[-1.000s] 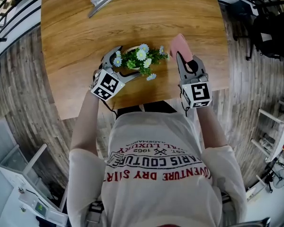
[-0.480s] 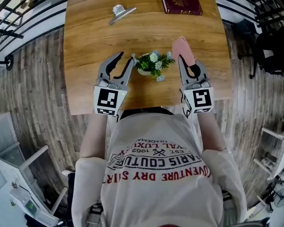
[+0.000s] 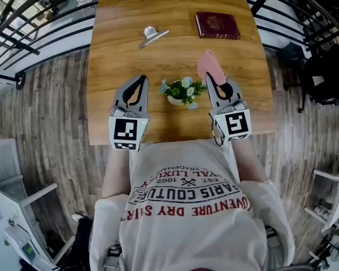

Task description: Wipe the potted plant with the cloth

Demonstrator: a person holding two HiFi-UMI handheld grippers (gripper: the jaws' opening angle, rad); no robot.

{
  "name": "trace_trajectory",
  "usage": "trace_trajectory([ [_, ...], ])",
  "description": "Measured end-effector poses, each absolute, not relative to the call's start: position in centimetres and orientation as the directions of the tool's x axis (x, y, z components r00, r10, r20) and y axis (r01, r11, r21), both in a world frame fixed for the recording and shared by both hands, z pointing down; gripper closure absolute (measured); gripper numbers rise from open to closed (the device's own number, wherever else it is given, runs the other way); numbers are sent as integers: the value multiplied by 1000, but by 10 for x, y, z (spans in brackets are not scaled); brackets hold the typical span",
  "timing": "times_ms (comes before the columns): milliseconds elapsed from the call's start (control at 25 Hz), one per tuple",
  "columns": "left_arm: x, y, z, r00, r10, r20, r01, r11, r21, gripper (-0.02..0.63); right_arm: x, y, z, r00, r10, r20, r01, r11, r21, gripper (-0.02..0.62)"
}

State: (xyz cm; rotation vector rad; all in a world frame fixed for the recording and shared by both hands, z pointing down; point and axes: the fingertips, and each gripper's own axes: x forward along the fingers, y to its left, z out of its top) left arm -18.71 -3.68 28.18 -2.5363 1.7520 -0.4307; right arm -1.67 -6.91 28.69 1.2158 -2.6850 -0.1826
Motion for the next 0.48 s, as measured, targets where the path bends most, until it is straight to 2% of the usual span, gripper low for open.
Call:
trace_trajectory([
  [240,-198,-37,278,334,-925,181,-922,-360,-140,588,-21,-73,284,-649,-754,98,-735,656,171,557],
  [480,-204,-41,276,302,-938,169,-929,-329,-169,588,-23,-75,284,-654,-750,102,-732,661,164,557],
])
